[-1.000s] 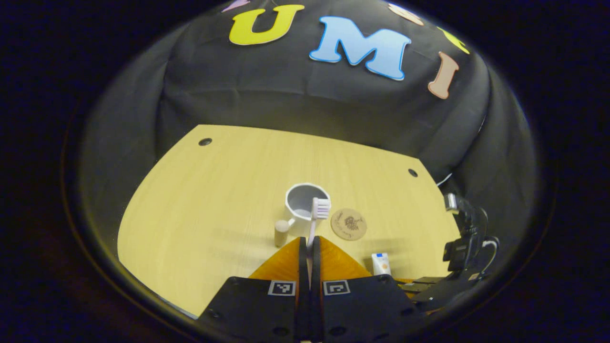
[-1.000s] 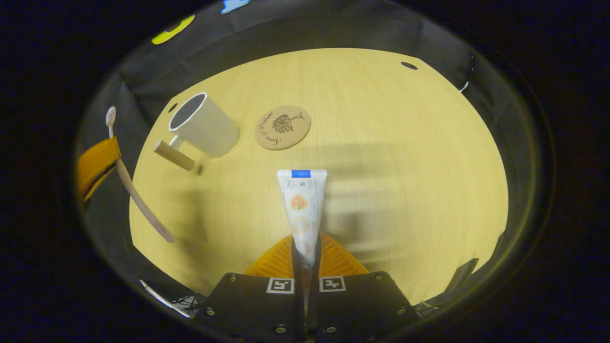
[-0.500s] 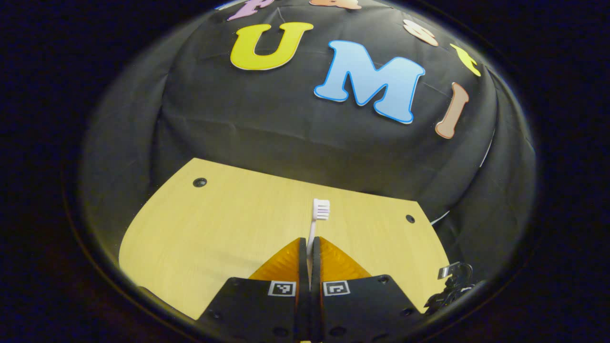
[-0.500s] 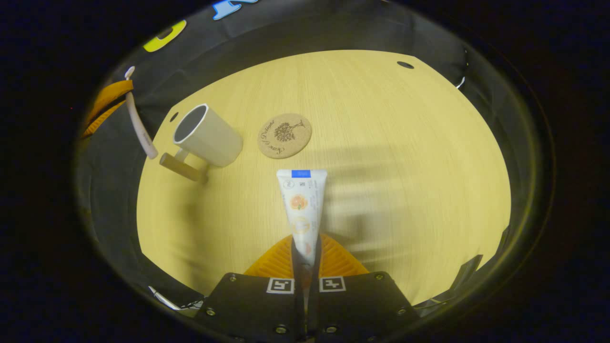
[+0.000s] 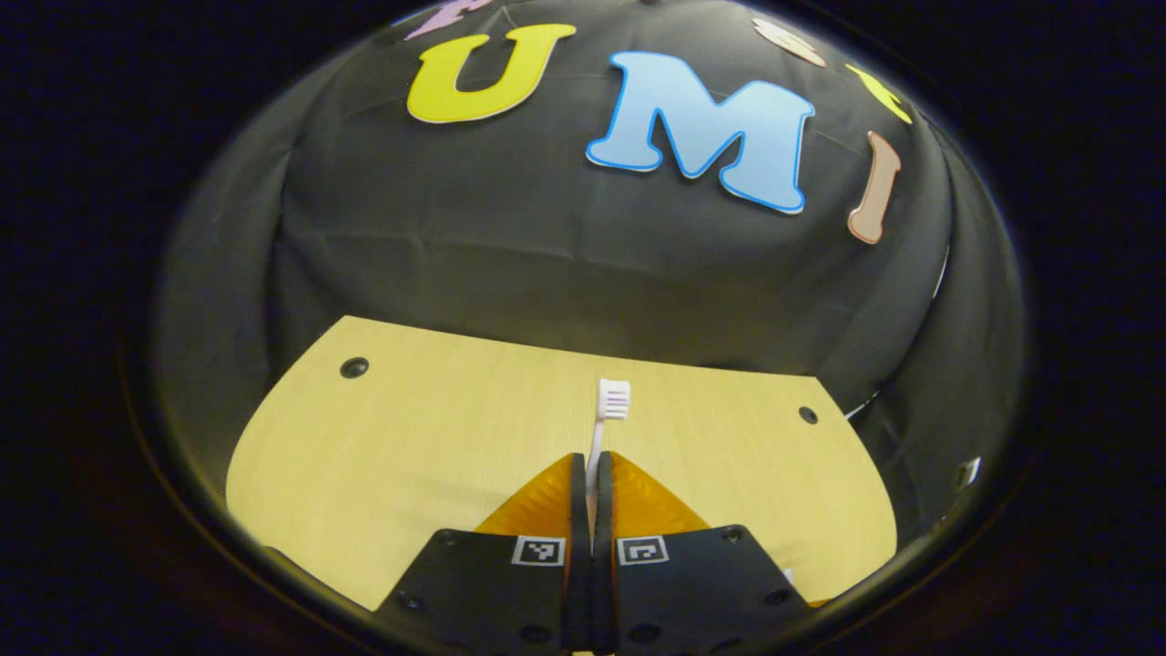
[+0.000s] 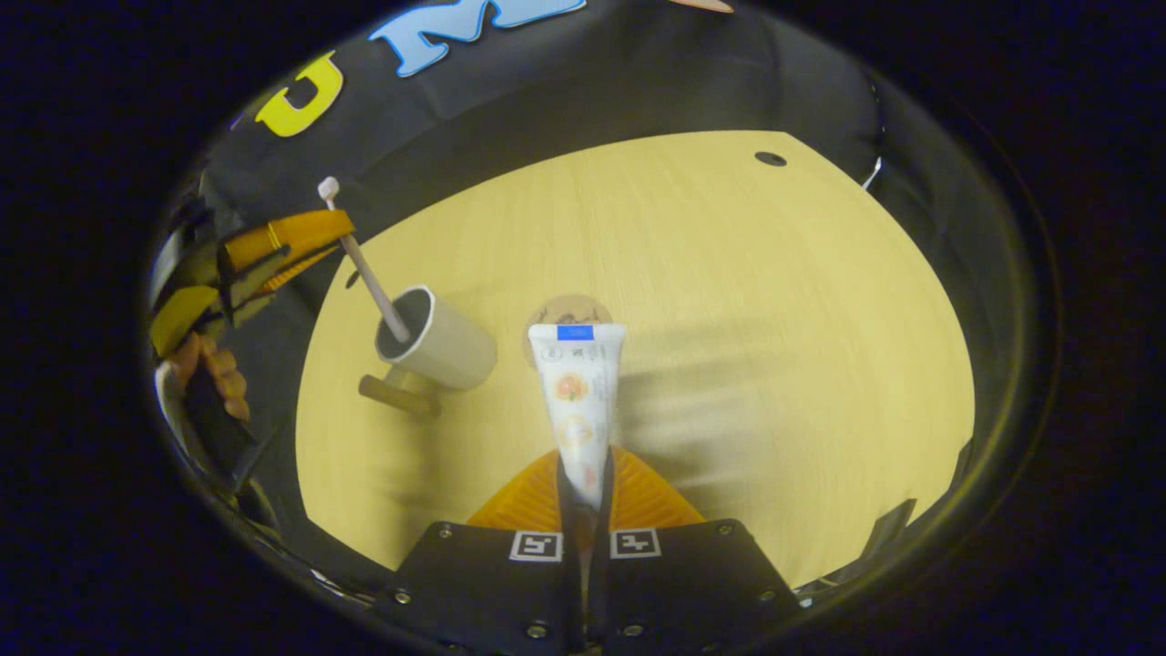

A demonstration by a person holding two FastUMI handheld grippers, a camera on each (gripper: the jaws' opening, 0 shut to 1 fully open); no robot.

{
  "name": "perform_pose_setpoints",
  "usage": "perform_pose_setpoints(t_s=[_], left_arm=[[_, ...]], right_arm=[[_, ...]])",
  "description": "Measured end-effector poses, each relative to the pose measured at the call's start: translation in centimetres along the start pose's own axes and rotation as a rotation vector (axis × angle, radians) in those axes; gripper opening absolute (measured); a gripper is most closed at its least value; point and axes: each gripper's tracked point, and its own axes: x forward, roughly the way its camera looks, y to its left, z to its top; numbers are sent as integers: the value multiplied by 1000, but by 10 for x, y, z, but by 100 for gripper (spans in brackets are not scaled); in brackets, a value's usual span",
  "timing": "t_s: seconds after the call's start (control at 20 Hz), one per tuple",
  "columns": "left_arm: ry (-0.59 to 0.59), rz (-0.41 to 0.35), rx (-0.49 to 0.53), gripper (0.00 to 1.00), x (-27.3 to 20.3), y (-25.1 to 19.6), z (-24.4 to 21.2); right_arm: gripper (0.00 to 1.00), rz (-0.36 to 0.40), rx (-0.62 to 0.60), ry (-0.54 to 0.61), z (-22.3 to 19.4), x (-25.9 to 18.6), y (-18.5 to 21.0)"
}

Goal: Put the toothbrush and toothpaste on the desktop into the cup, then pick up the cup and place it on the coaster on the desktop.

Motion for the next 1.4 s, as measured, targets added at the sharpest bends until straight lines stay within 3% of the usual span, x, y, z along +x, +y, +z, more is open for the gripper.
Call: perform_pose_setpoints(t_s=[0.25, 0.3, 0.35, 0.45, 0.6, 0.65, 0.7, 0.85, 1.4], left_arm=[[29, -36, 40, 7, 20, -4, -23], [43, -36, 42, 13, 23, -3, -30], [63, -31, 46, 7, 26, -2, -38], [76, -34, 53, 7, 28, 0, -44], [82, -56, 50, 9, 22, 2, -46], [85, -52, 50, 17, 21, 5, -48], [89, -47, 50, 13, 20, 9, -50], [95, -49, 45, 12, 7, 18, -52], [159, -41, 21, 13, -44, 66, -84]], right_arm=[[5, 62, 20, -107, 51, -12, 27], [5, 69, 21, -121, 55, -8, 29], [5, 75, 21, -139, 62, -8, 32], [5, 91, 19, -167, 76, -6, 41], [5, 121, 14, -210, 94, -1, 58], [5, 133, 14, -220, 98, 0, 63], [5, 142, 14, -229, 102, 3, 68], [5, 174, 22, -251, 115, 10, 90], [5, 261, 78, -306, 144, 53, 153]])
